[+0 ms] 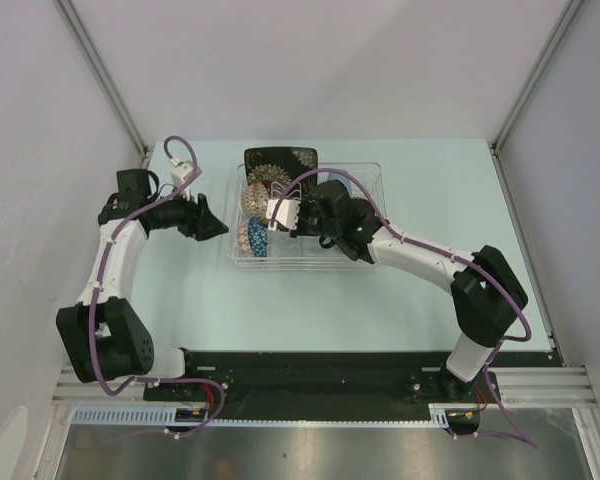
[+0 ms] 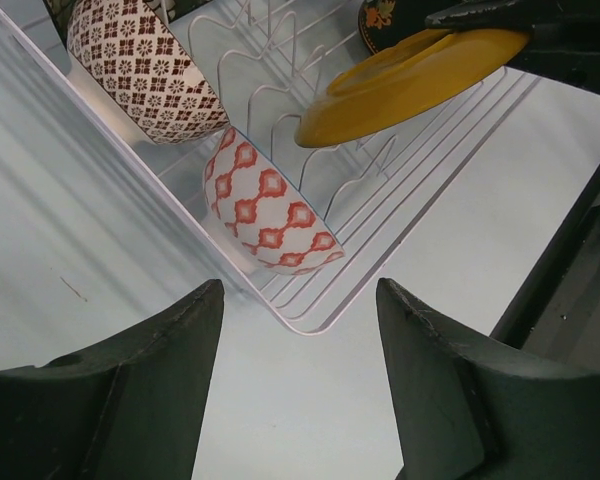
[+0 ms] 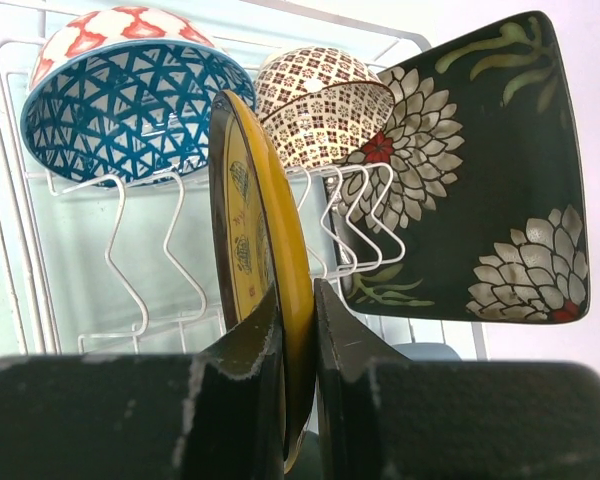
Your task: Load the mixed dishes into the dish rack
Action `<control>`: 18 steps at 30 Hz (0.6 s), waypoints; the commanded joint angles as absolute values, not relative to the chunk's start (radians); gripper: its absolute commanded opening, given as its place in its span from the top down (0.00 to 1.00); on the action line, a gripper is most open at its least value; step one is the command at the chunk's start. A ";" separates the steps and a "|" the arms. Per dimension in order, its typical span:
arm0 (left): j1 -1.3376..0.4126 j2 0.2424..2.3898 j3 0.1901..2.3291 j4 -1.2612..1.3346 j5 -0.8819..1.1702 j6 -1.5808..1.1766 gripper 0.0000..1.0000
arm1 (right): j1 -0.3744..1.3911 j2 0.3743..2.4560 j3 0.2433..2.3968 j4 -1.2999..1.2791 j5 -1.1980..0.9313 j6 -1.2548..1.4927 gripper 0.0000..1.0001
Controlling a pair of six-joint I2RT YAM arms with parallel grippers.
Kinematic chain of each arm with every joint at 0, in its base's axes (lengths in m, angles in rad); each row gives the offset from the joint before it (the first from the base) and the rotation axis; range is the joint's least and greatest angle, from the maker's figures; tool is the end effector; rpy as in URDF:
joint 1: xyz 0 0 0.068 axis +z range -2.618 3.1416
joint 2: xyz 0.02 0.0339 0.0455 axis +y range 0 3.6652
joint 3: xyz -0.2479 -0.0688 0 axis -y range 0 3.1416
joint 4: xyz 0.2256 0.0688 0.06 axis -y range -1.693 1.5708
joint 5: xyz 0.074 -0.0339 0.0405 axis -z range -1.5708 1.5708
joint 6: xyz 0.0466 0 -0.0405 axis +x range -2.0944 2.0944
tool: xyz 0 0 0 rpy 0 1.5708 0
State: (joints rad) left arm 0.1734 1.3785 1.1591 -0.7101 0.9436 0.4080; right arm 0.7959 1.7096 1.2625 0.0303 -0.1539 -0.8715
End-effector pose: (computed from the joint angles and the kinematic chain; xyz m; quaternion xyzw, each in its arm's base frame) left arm 0.2690 0.0088 0.2851 0.2412 0.8228 -0.3328 0.3926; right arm 0.2702 0.2861 0.2670 -0.6469 0.5306 0.0438 0.5459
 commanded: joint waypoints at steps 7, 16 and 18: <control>0.183 1.351 1.132 -0.664 0.992 0.394 0.33 | 0.770 1.733 1.287 0.112 -0.173 -0.861 1.00; 0.183 1.344 1.132 -0.666 0.989 0.402 0.33 | 0.752 1.802 1.287 0.127 -0.209 -0.802 1.00; 0.183 1.345 1.132 -0.666 0.992 0.400 0.34 | 0.750 1.810 1.287 0.127 -0.209 -0.798 1.00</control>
State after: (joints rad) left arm 0.1734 1.3781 1.1328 -0.6895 0.9478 0.4004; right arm 0.7738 1.7985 1.2625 0.0448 -0.2279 -0.7998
